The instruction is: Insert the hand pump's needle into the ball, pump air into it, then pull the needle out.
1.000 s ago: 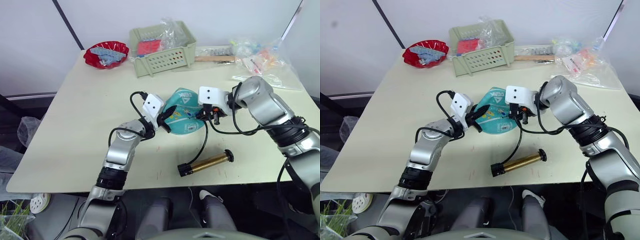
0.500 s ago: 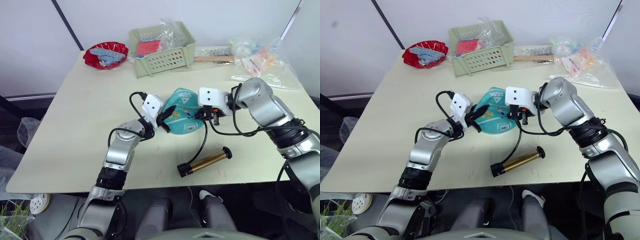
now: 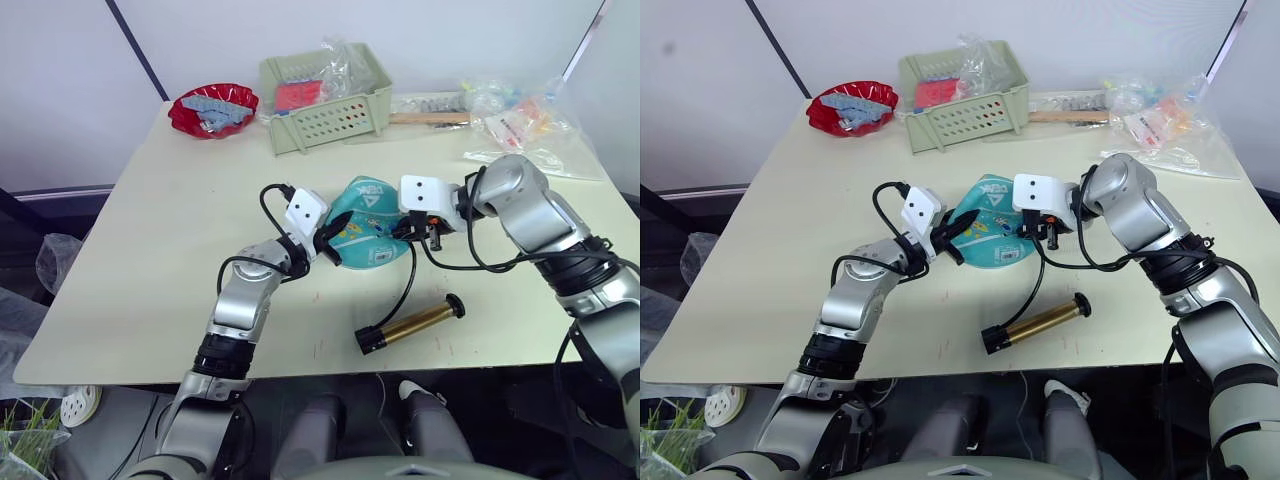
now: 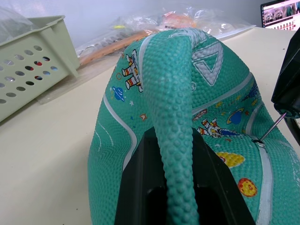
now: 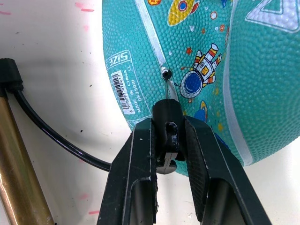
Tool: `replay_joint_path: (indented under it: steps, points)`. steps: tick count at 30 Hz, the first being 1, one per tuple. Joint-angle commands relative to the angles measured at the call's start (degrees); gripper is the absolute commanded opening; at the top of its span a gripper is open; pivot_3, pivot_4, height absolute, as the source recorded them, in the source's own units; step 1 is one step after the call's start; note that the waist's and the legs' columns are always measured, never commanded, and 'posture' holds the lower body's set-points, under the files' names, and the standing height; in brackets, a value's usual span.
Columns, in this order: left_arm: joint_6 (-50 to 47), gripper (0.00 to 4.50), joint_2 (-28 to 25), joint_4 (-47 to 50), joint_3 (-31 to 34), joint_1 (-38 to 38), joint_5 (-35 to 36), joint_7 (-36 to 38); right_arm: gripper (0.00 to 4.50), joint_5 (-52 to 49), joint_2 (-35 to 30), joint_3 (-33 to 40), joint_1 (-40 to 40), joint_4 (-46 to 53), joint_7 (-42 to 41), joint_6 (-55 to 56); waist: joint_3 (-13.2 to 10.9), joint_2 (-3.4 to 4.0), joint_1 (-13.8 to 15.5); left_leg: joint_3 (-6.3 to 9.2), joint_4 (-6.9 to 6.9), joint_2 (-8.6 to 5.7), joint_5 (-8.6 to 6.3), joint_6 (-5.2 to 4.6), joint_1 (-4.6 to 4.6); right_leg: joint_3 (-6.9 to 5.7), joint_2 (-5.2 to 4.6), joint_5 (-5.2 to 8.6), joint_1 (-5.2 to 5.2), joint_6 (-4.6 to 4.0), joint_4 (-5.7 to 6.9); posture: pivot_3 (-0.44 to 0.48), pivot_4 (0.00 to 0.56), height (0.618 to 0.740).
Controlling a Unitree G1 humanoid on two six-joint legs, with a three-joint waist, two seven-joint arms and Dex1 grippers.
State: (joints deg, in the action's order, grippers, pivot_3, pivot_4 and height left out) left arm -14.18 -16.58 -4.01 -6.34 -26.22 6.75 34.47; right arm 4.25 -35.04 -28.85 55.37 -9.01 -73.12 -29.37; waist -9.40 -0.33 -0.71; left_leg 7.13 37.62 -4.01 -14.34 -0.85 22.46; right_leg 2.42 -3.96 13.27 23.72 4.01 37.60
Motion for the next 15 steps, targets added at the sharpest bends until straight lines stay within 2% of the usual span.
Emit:
replay_joint_path:
  steps: [1,15]
  points:
    - [-1.2,0.00,0.4,-2.7,-2.9,1.2,-1.2,1.1,0.33,-1.4,0.2,2.6,1.0,2.9,-0.5,0.6,0.0,0.00,0.0,0.00,0.00,0.00,0.00,0.00,0.00,0.00,0.00,0.00,0.00,0.00,0.00,0.000,0.150,0.740]
    - [-1.2,0.00,0.3,-2.7,-3.2,1.6,-1.5,1.0,0.33,-2.4,-0.3,3.7,0.5,4.3,-0.8,-1.1,0.0,0.00,0.1,0.00,0.00,0.00,0.00,0.00,0.00,0.00,-0.01,0.00,0.00,0.00,-0.01,0.000,0.150,0.740]
